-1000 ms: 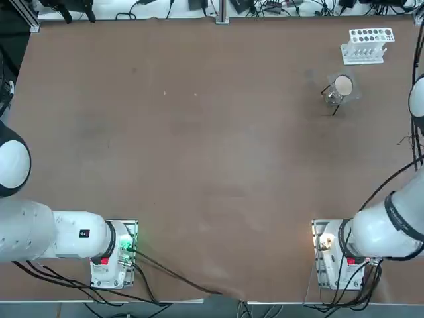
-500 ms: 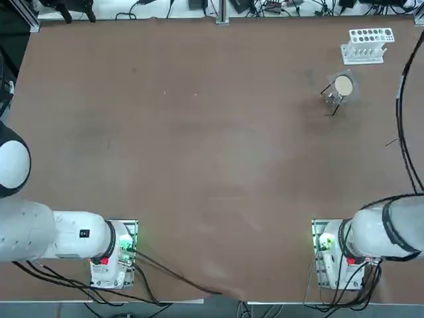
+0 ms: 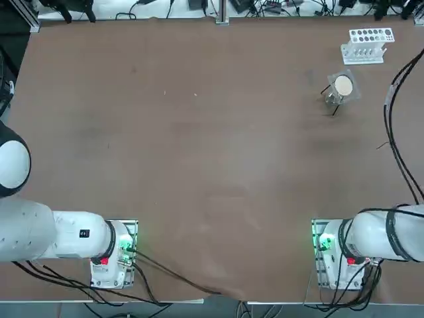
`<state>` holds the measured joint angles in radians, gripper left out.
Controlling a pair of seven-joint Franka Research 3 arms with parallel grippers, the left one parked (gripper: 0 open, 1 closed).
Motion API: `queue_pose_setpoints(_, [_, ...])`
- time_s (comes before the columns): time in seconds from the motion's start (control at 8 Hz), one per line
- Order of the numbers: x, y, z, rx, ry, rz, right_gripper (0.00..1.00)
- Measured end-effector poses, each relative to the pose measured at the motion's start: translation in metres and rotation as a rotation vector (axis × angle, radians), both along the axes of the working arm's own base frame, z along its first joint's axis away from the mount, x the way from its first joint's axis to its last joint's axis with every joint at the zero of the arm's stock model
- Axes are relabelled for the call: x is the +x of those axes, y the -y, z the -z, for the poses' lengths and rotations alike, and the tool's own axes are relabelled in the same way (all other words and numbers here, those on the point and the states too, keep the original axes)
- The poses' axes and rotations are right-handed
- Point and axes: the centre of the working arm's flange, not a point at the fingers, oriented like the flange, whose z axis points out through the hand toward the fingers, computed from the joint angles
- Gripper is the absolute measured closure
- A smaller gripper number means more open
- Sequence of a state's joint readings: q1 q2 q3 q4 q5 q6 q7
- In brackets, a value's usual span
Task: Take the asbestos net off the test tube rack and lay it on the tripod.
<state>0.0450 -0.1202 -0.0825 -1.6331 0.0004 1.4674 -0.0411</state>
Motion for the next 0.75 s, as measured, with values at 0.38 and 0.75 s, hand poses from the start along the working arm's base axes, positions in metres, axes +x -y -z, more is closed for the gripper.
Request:
queue_pose_setpoints(0.38, [-0.013, 0.007, -0.004, 0.006, 0.020, 0.010, 0.00])
queue_pose_setpoints(0.75, [-0.005, -0.012, 0.001, 0.005, 0.023, -0.026, 0.00])
